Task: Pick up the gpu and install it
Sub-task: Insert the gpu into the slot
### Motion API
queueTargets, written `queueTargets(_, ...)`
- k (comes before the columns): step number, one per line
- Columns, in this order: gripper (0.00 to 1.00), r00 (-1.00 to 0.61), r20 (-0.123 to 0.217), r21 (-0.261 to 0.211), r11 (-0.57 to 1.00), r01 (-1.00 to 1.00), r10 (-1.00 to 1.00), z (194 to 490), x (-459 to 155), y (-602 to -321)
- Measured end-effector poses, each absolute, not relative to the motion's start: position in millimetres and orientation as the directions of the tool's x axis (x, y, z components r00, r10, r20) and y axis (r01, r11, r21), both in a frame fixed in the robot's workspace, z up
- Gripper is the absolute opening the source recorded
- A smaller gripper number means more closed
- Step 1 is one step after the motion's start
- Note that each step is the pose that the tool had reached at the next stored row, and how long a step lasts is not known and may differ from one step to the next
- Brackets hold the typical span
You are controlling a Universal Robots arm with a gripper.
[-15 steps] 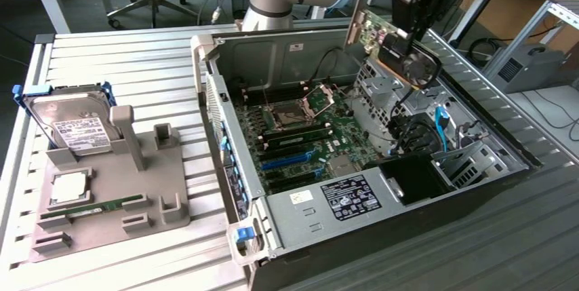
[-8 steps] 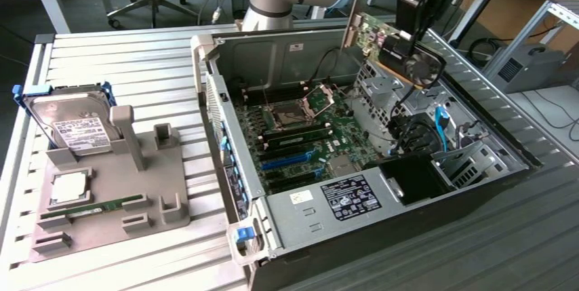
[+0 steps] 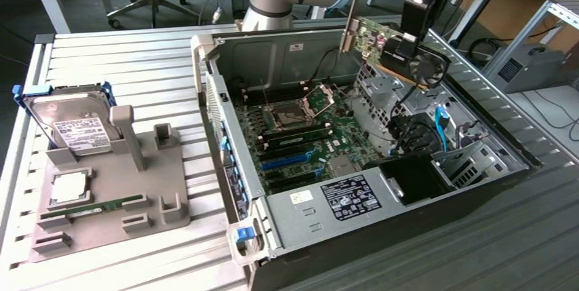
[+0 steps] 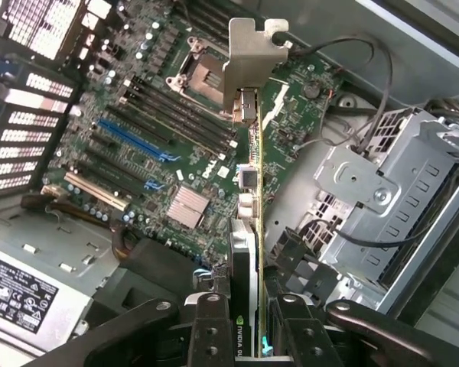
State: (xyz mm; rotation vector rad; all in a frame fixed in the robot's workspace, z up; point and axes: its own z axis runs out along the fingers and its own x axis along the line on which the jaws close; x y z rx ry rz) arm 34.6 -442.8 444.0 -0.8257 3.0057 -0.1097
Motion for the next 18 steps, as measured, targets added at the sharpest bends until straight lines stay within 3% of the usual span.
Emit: queueTargets(18,0.27,-0.813,-0.001,-0.078,0.811,-0.580,-0.582,444.0,34.2,-442.5)
